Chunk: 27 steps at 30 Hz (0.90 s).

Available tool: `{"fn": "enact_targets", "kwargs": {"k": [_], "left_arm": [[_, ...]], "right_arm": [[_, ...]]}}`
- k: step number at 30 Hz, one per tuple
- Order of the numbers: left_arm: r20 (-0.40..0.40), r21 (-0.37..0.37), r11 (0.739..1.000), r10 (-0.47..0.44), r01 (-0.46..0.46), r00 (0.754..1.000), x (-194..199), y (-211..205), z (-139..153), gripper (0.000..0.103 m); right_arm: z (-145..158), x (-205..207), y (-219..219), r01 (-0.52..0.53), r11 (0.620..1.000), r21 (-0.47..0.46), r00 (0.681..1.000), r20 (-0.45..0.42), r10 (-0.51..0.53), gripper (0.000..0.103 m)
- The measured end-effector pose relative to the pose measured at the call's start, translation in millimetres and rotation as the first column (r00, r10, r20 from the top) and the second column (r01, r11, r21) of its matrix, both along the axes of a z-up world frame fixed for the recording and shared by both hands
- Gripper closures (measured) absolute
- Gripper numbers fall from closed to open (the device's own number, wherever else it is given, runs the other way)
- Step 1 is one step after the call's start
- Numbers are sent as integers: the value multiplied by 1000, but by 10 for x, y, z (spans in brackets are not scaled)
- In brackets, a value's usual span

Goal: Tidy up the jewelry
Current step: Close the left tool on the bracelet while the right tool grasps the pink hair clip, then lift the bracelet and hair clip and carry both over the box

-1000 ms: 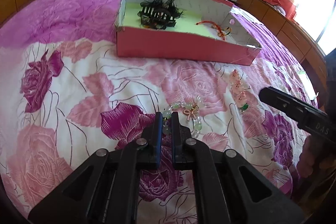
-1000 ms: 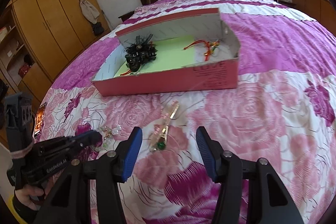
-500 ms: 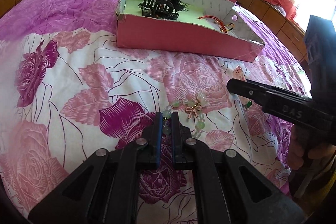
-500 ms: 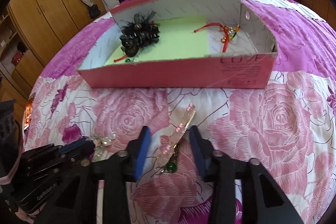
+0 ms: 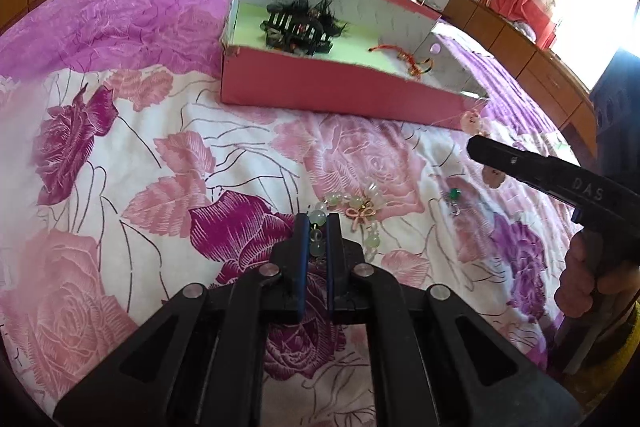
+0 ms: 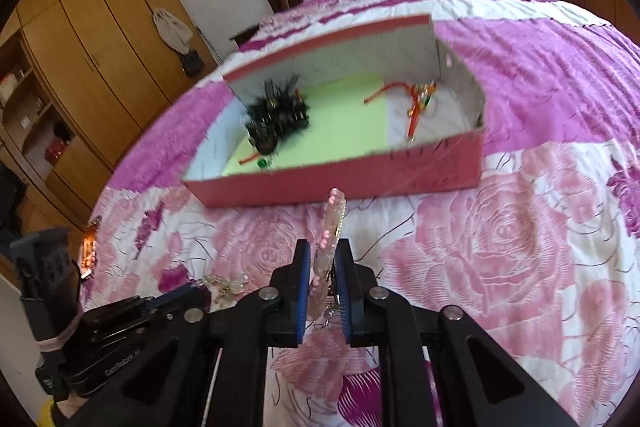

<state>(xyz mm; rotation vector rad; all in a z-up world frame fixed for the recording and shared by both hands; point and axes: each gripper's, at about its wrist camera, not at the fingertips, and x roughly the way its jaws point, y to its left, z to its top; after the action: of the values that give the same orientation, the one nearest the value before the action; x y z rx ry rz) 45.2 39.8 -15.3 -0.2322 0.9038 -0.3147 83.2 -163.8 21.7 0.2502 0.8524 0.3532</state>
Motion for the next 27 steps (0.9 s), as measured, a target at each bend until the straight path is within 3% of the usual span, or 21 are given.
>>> {"fn": "enact_targets", "kwargs": {"k": [7, 14, 27], "left_arm": [[48, -20, 1000, -4, 5, 999, -80, -13, 218, 103], [120, 3, 1000, -30, 30, 992, -59, -102, 497, 103], [306, 76, 997, -43, 21, 951, 199, -179, 1084, 103]], "right_arm": [[205, -186, -199, 31, 999, 11, 997, 67, -32, 88], [327, -335, -300, 47, 998, -37, 990, 134, -42, 88], [659, -318, -250, 52, 997, -53, 954, 298, -34, 88]]}}
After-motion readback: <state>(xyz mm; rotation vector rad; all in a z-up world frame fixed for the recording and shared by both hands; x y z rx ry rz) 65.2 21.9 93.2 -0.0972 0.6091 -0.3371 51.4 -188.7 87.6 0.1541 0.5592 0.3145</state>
